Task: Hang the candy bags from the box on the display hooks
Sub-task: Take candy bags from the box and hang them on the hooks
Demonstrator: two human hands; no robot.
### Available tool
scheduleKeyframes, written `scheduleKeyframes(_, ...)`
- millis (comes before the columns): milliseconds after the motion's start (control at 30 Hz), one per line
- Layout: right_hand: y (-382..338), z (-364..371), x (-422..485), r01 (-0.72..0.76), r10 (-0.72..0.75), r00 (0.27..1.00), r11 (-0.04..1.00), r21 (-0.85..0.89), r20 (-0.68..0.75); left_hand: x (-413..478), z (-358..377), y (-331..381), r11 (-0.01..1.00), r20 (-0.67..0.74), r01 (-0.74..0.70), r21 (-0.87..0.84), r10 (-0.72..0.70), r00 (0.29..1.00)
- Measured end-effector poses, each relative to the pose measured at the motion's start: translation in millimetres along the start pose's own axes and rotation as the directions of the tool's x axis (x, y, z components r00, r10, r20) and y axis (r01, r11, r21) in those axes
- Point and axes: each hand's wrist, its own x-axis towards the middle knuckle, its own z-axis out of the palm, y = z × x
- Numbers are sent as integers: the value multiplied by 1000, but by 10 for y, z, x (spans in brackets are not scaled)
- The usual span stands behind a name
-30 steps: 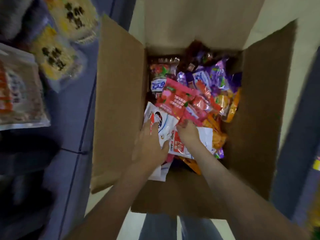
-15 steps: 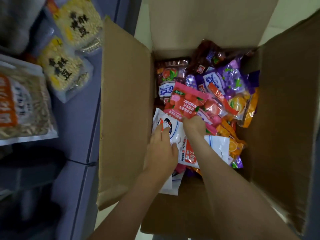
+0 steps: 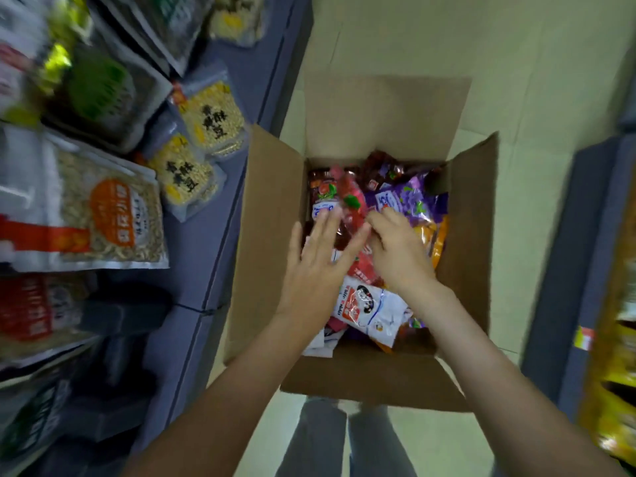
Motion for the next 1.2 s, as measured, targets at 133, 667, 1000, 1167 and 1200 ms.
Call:
scheduleKeyframes(133,-710,-993,-170,266,-254,963,947,-181,90,247,-1174,208,967,90,-63,246,41,995)
scheduleKeyframes(667,-3476,-2849,-706,130,-201,962,933,334,187,-1419,-4449,37,866,23,451,-216,-457,889)
scheduleKeyframes(1000,-5533,-2635,-1273,450,-572,802,768,456,171,-3104,-5398,-417,533,-214,572,-624,-820,530)
scheduleKeyframes(1167,-6506,-2551,-1969,692,-800,586,576,434,128,-3846,-5800,-602,518,-291,453,-725,-827,481)
scheduleKeyframes(1200,-6690,-2550,-2122,755,-843,525,524,393,114,-3965,-5916,-632,506,-307,385,-772,-827,471)
